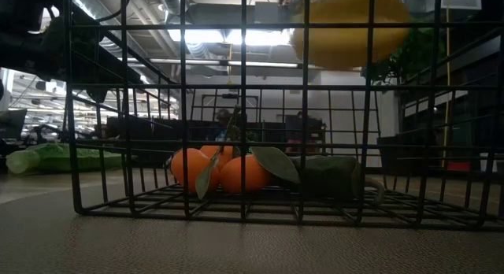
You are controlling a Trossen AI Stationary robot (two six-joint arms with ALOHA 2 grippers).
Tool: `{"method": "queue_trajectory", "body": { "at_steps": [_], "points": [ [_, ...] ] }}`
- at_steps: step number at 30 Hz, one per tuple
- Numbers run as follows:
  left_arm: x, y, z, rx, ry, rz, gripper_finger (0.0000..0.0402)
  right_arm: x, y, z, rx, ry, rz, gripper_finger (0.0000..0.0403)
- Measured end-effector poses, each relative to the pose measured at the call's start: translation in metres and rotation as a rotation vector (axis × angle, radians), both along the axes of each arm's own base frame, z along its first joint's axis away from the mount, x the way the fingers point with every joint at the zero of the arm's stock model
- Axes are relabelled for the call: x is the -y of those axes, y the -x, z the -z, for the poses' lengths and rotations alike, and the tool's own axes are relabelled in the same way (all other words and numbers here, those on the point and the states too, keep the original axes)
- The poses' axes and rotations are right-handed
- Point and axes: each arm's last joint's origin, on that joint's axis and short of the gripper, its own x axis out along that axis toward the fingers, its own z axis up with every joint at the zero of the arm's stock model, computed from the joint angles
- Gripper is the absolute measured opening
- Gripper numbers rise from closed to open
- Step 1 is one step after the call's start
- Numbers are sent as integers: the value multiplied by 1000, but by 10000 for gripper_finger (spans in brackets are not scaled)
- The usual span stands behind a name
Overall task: Build produce basket
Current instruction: Put the yellow starfruit into the black wire basket, then put the dragon fruit into the black wire basket
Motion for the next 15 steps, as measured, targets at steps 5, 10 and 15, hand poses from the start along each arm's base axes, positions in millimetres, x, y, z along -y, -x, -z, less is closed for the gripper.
{"method": "queue_trajectory", "body": {
  "at_steps": [5,10,15],
  "points": [
    [0,0,0,0,0,0,98,0,0,0,2,2,-3,90],
    [0,0,0,0,0,0,98,1,1,0,-20,-4,16,104],
    [0,0,0,0,0,0,98,8,11,-12,-141,3,34,105]
  ]
}}
